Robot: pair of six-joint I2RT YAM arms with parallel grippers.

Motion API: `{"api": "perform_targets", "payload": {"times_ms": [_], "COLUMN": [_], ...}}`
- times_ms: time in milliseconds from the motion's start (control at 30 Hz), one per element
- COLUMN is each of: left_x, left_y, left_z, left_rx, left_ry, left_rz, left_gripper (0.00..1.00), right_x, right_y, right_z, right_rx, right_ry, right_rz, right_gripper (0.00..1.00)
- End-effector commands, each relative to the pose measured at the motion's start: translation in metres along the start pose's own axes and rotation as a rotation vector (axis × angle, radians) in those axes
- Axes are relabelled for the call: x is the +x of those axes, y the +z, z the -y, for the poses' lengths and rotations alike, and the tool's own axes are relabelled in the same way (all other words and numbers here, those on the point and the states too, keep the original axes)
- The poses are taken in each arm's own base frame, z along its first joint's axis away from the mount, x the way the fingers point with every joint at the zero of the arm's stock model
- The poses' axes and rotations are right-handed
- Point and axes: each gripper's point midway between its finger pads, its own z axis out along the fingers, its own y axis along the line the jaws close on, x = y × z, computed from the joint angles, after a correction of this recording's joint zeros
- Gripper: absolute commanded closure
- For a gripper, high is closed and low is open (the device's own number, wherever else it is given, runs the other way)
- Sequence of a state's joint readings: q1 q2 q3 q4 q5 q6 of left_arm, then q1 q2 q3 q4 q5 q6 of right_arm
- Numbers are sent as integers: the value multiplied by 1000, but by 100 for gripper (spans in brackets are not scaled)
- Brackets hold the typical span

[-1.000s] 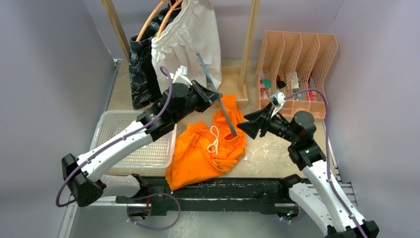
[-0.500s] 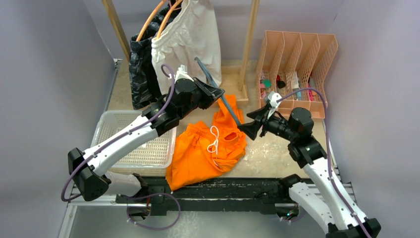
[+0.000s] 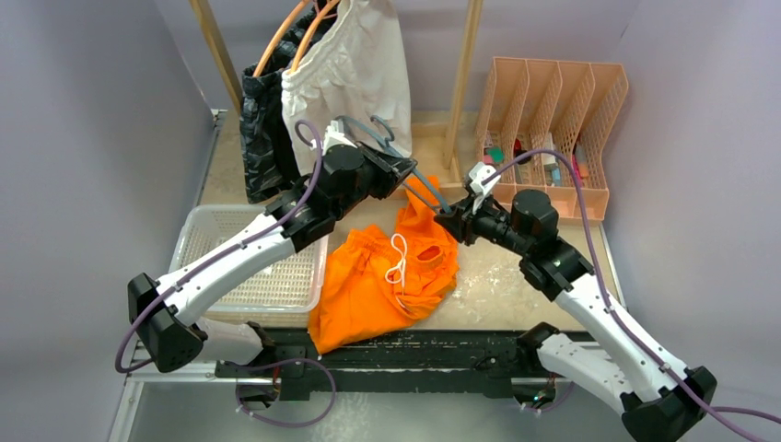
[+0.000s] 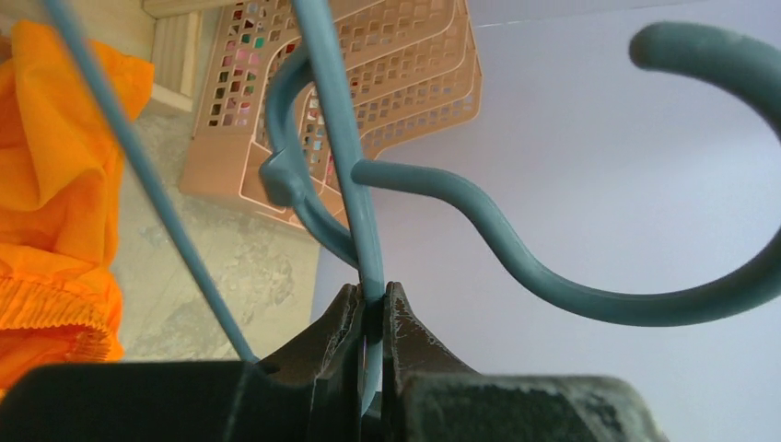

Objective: Remove the shorts from the hanger
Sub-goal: Place the hanger on the clothes rod.

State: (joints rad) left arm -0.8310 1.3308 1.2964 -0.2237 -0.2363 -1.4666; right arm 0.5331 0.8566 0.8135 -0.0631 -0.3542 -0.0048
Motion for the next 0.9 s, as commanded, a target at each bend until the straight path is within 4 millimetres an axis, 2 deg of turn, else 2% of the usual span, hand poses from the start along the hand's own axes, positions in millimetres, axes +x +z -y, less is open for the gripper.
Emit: {"api": "perform_targets", "payload": {"times_ms": [0, 67, 100, 233, 300, 333, 400, 500, 667, 767, 867], "left_x": [-1, 1, 4, 22, 30, 34, 43, 43, 35, 25, 14], "left_y": [-8, -9, -8, -5, -6, -7, -13, -23, -42, -55, -64], "left_z": [41, 50, 52, 55, 50, 48, 42, 14, -47, -71, -95], "left_rx": [150, 191, 194, 218, 227, 241, 282, 248, 88, 26, -29], "left_ry": [-9, 64, 90, 197, 225, 247, 300, 354, 451, 494, 494], "left_rz": [-11, -28, -42, -135, -177, -199, -244, -244, -236, -204, -152], "left_gripper": [100, 100, 93, 58, 47, 43, 39, 36, 30, 22, 21], "right_x": [-41, -44, -44, -49, -35, -45, -40, -51, -86, -104, -117], "right_y": [-13, -19, -21, -28, -29, -34, -41, -44, -43, -36, -28], "right_z": [14, 22, 26, 38, 51, 57, 73, 77, 86, 90, 88], "right_rx": [108, 167, 199, 299, 383, 430, 537, 566, 614, 623, 595], "right_ry": [-46, -4, 22, 130, 183, 199, 226, 226, 253, 260, 269], "right_rz": [120, 119, 117, 99, 42, 52, 19, 31, 84, 94, 104], "right_gripper": [85, 95, 100, 100, 100, 100, 100, 100, 100, 100, 100]}}
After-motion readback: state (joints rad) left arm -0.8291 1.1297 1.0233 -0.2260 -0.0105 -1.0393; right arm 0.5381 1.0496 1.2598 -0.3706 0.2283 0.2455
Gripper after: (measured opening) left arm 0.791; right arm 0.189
